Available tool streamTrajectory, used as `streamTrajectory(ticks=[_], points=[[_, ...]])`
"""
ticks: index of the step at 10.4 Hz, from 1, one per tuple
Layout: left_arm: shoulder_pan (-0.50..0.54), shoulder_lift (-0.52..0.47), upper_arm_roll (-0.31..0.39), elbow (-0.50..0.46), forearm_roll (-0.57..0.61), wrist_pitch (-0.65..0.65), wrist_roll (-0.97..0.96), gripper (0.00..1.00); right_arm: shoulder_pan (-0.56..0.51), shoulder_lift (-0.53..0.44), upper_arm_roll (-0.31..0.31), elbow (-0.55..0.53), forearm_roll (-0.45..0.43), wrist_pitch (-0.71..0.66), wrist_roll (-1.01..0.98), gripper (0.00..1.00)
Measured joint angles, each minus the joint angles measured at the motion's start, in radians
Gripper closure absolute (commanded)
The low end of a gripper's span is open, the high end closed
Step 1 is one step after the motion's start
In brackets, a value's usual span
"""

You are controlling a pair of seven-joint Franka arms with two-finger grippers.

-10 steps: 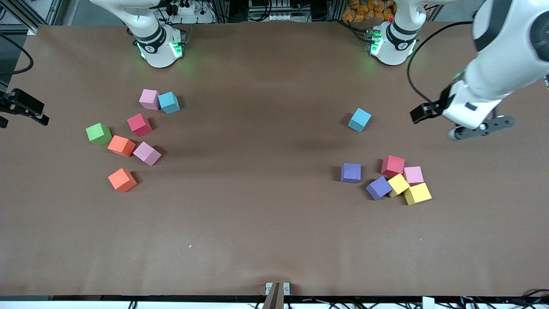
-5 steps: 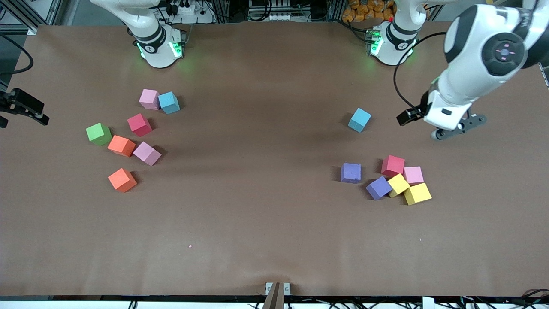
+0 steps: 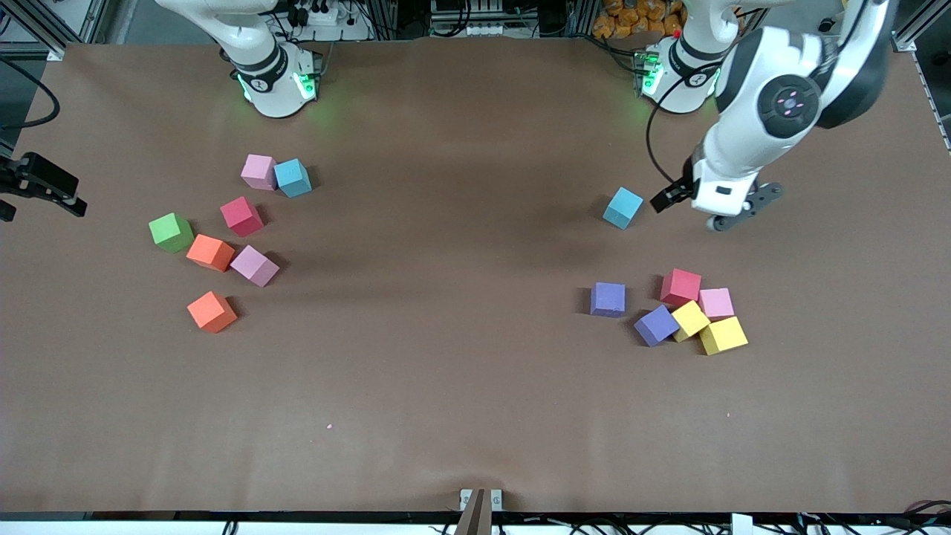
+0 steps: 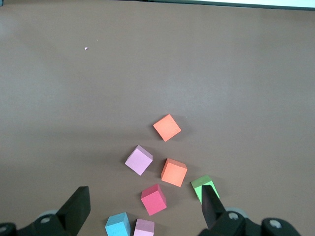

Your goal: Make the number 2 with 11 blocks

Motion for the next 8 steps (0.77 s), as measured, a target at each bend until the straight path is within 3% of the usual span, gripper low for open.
streamTrajectory(ticks=[3,8], points=[[-0.001,0.059,-0.063,-0.054,-0.005,0.082,-0.158,0.00,0.003,0.000,0.001,0.000,0.000,0.000,0.000,0.00],[0.001,0.143,-0.075,-0.112,-0.005,0.191,-0.214,0.00,0.003,0.000,0.001,0.004,0.000,-0.001,0.000,0.00]])
